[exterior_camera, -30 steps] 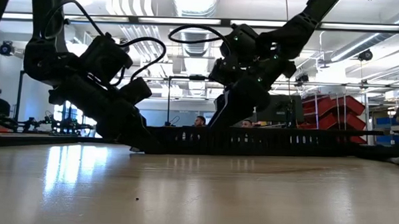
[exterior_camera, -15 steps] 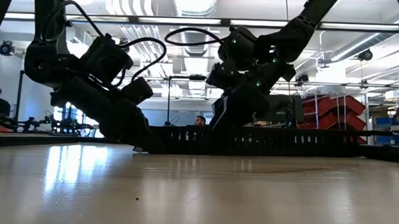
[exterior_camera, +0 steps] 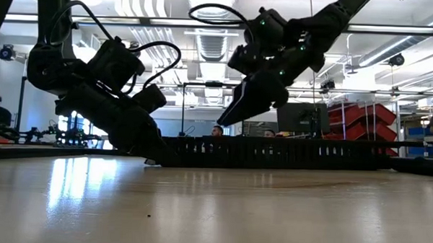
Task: Ziptie cables
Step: Close the black cable duct
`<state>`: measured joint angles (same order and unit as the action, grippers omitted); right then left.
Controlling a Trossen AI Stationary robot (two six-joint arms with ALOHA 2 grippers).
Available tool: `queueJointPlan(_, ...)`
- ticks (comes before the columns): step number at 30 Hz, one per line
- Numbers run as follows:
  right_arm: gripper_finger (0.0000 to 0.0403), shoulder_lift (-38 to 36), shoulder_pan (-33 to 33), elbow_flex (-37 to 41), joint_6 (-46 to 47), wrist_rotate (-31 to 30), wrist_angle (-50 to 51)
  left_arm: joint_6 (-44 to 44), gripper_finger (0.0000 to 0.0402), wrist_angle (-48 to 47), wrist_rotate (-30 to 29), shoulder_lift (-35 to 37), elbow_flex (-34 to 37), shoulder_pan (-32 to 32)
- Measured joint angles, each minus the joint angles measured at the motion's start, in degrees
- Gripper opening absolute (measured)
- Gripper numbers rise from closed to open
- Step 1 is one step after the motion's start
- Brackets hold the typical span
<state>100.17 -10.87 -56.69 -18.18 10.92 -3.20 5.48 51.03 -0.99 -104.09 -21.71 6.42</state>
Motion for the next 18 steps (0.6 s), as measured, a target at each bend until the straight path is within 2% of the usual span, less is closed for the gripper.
queueJointPlan(5, 0.0308, 1.97, -0.07, 0.11, 0.04, 0.16, -3.4, 0.03, 0.0212, -0.05, 0.05, 0.04, 0.02, 0.02)
queueJointPlan(10, 0.0321, 5.91, -0.15, 0.11, 2.83, 3.97, -6.99, -0.24, 0.0218, -0.09, 0.07, 0.04, 0.02, 0.02)
queueJointPlan(14, 0.0306, 8.14, -0.32, 0.2, 4.98, 4.17, -8.75, -0.28, 0.0217, -0.08, 0.1, 0.04, 0.04, 0.02)
queueJointPlan(18, 0.0272, 8.09, -0.54, 0.17, 5.42, 4.48, -9.41, -0.02, 0.0212, -0.07, 0.07, 0.04, 0.02, 0.02)
